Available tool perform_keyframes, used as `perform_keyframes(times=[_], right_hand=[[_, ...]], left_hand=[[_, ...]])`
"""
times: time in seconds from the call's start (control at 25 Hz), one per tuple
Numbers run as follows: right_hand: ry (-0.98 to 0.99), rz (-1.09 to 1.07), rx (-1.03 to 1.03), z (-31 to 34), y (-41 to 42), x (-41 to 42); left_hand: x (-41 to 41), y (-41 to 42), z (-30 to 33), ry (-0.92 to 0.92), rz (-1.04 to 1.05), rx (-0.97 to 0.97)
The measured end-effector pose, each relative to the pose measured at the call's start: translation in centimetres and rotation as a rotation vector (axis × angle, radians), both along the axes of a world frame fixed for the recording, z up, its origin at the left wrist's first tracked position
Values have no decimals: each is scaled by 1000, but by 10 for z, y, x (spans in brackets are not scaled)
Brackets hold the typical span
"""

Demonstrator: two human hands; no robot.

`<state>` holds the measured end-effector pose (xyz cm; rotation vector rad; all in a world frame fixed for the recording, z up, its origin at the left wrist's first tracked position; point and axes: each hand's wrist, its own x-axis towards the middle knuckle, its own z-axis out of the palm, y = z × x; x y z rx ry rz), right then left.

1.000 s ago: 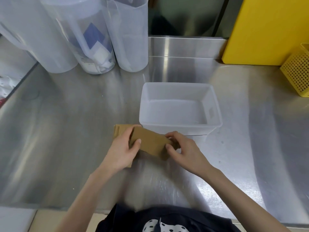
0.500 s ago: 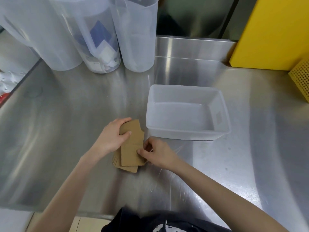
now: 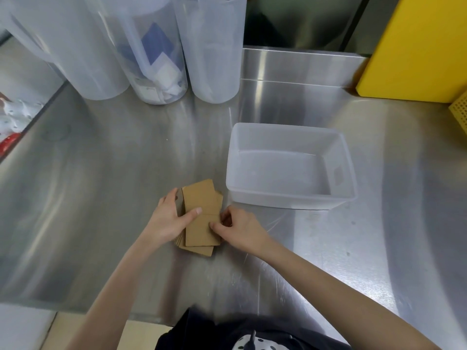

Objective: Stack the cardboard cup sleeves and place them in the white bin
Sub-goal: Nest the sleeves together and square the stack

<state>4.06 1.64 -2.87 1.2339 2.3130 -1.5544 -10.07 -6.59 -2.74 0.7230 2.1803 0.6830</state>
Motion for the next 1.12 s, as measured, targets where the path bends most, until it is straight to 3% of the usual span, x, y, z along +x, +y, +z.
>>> perform_keyframes(times=[0.2,0.52,1.12], right_hand=[[-23,-7,-58,1,3,-2],[175,-235,-561,-7,3,-19],[164,-44,-543,-10,-6,3]], left_hand=[[-2,-4,3,-186,8,-8],[-2,-5,-7,-230,21,75],[14,-36,-8,-320,-21,196]])
